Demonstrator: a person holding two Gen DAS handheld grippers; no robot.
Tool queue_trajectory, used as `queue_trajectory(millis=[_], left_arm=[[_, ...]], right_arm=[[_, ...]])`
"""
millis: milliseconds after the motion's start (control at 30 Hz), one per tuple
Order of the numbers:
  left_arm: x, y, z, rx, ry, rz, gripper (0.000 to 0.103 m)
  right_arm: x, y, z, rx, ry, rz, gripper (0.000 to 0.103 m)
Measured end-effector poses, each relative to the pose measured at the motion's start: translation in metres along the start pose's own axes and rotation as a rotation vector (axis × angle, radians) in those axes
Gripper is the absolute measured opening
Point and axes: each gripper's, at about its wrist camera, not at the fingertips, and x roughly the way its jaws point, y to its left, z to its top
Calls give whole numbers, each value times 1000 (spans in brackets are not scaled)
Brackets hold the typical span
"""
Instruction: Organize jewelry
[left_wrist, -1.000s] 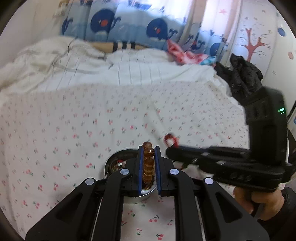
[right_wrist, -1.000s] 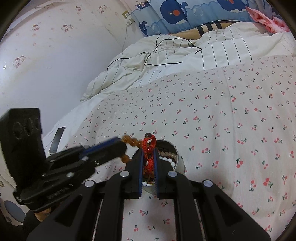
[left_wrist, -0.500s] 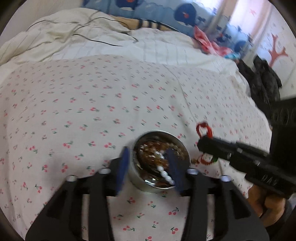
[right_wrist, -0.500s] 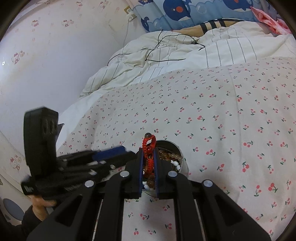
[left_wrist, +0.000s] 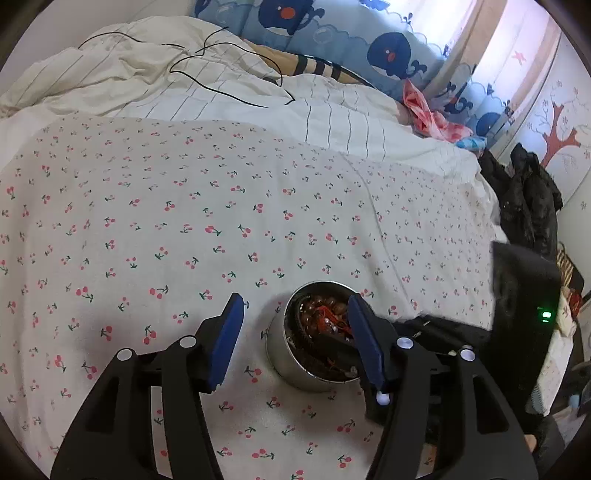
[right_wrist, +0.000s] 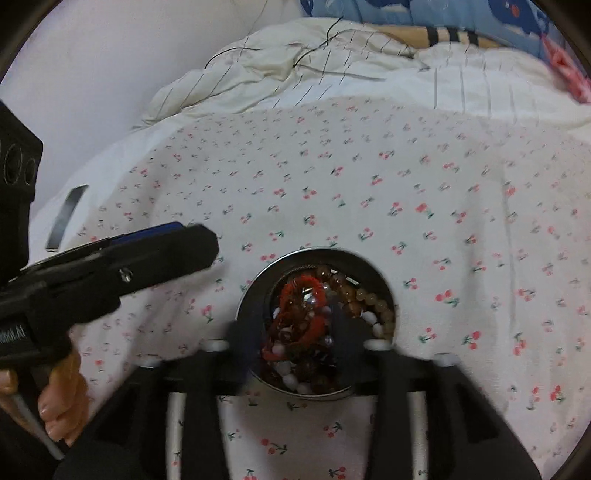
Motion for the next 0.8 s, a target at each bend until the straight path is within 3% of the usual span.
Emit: queue_trajectory(millis=[133, 300, 567, 800], left_arm=[[-3, -5, -4, 22, -10, 33, 66], [-10, -16, -24, 49, -55, 158, 86], [-15, -47, -67, 192, -78, 308, 88], [-26, -31, -76, 87, -93, 326, 89]], right_arm=[[-28, 13, -8, -75, -70, -90, 63], [-56, 18, -39, -119, -99, -201, 74], [-66, 8, -93, -10, -79, -306, 88], [-69, 7, -97, 5, -126, -392, 91]])
